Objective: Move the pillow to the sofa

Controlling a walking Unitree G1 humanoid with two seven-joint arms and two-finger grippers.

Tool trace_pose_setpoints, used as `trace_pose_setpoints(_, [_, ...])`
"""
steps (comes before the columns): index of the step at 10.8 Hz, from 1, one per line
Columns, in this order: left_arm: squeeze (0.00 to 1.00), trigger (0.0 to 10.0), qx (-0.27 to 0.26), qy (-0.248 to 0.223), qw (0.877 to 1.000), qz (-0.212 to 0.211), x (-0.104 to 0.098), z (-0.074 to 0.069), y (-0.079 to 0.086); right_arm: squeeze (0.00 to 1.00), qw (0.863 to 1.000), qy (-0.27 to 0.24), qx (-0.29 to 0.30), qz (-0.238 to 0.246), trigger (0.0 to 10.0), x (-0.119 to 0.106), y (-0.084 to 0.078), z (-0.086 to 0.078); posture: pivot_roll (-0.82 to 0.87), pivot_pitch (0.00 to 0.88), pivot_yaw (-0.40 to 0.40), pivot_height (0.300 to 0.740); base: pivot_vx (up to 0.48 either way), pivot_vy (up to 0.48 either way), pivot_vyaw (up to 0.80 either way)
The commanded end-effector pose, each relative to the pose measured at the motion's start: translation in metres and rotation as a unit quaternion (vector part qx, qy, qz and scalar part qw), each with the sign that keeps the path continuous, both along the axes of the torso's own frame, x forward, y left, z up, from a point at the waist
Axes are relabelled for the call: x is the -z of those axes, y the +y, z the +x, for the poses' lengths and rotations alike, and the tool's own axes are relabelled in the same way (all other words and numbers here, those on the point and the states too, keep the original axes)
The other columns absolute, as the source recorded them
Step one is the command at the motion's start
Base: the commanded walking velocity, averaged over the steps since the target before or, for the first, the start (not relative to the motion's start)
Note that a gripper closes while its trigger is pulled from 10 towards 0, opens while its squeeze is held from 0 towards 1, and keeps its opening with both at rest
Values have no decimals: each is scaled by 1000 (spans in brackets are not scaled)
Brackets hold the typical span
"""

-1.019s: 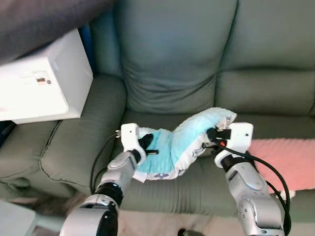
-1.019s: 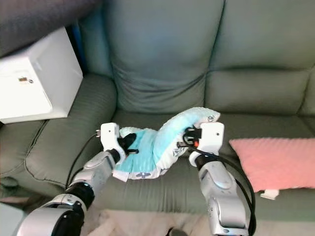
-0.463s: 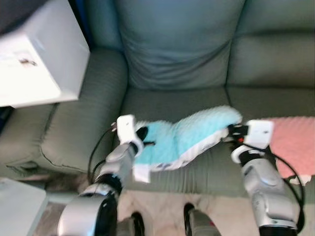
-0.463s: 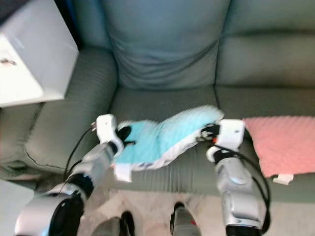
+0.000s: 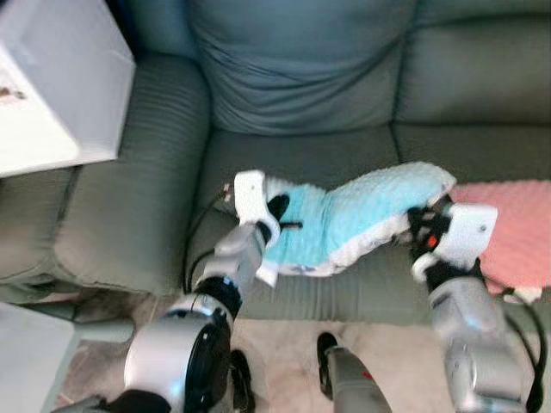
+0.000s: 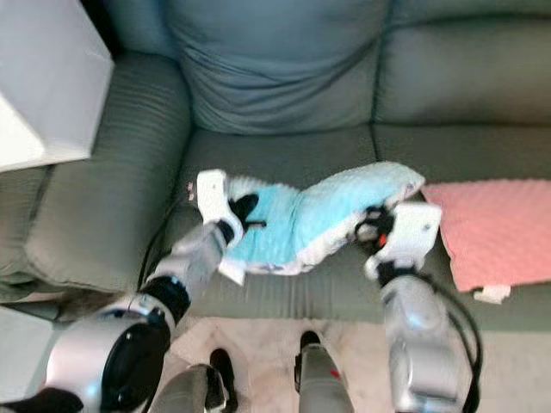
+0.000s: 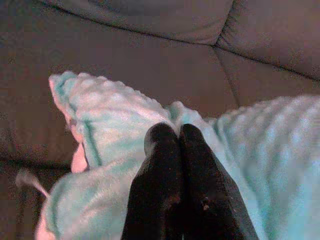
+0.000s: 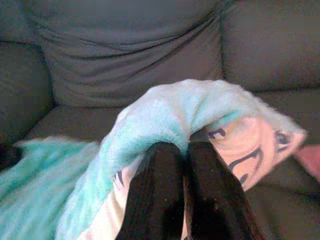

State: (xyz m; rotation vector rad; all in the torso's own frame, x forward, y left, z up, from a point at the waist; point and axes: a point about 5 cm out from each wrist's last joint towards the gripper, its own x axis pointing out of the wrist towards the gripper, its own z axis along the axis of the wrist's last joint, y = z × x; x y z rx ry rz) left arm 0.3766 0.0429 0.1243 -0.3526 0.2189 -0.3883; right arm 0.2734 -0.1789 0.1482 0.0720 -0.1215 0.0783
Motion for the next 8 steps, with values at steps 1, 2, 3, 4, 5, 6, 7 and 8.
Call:
trace_pose_setpoints(1, [1000,10000,-5,11,1000,8,5,-1,2,1000,1000,12,-21,4,10000,5,9,-9,-343,429,100,740,0,0,0])
trace_pose_setpoints(2, [1000,10000,-16,3,1000,23,2,1,7,1000,999,31,-25,3,10000,14,12,-18,-345,430,98,740,0,0,0])
trace_pose_setpoints(3, [1000,10000,-28,2,999,30,3,3,12,1000,999,43,-28,-1,10000,20,11,-23,-345,431,94,740,0,0,0])
trace_pose_setpoints(4, [1000,10000,-39,5,999,35,7,2,17,1000,998,60,-25,-8,10000,28,6,-28,-344,432,88,740,0,0,0])
trace_pose_setpoints(5, [1000,10000,-48,10,998,43,12,0,21,1000,997,70,-18,-9,10000,32,2,-30,-342,432,85,740,0,0,0])
trace_pose_setpoints(6, [1000,10000,-55,26,997,44,28,-8,28,1000,997,79,-12,-5,10000,34,-2,-32,-339,433,80,740,0,0,0])
trace_pose_setpoints(7, [1000,10000,-60,40,996,49,40,-14,33,1000,997,81,-16,-4,10000,34,-1,-33,-335,433,77,740,0,0,0])
trace_pose_setpoints(8, [1000,10000,-63,45,996,49,45,-17,36,1000,996,83,-18,-6,10000,35,-1,-33,-334,431,74,740,0,0,0])
